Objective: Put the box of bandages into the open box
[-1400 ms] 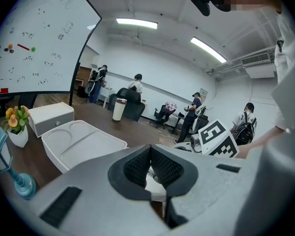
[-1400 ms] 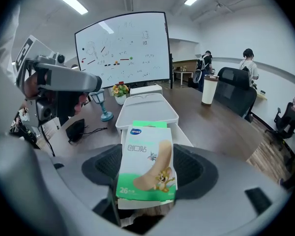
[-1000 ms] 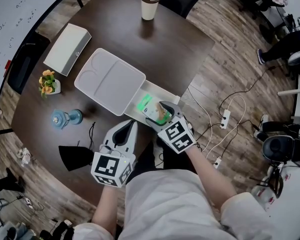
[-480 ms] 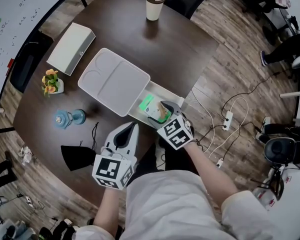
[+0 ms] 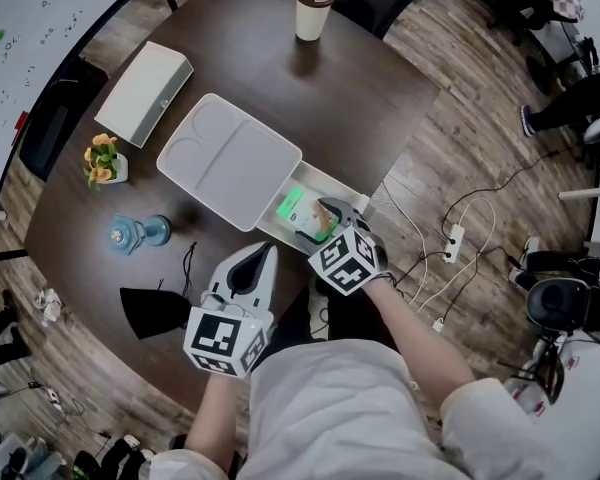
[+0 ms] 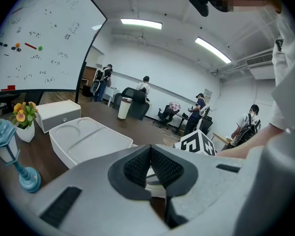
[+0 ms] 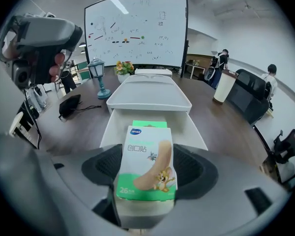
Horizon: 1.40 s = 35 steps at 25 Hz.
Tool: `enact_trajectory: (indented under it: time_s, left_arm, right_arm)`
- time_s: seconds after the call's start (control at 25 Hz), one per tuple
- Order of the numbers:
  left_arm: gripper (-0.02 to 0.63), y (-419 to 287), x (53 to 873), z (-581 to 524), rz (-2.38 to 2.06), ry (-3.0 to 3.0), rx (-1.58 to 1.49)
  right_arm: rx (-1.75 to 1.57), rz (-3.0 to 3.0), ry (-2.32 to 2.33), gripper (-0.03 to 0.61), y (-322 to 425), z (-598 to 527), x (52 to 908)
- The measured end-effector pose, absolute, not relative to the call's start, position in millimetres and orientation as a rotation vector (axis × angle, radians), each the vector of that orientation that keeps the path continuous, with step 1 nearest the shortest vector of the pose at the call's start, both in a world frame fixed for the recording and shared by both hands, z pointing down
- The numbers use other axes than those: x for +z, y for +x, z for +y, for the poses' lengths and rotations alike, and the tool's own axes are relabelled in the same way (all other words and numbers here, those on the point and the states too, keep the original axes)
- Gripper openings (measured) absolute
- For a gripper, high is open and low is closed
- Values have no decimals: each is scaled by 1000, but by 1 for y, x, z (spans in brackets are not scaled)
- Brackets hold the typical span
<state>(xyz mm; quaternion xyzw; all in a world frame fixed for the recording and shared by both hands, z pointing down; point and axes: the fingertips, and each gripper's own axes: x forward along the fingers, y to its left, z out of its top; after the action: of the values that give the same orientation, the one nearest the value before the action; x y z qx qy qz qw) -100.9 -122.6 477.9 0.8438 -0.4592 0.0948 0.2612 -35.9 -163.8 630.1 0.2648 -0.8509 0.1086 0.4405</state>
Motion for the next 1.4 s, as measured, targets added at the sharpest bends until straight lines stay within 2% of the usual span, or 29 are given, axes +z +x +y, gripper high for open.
enact_trajectory:
  time_s: [0.88,1.0,1.4]
  left_arm:
    - [3,-107,477,-118,-1255,2276,250]
    - [3,-108,476,-118,-1260,2275,247]
    - [3,-107,476,-119,-1254,2279,244]
  right_arm:
    - [240,-1994,611,336,-35,-163,645]
    - [224,-1988,625,292,-34,-165,644]
    - [226,-1987,625,288,-34,-166,645]
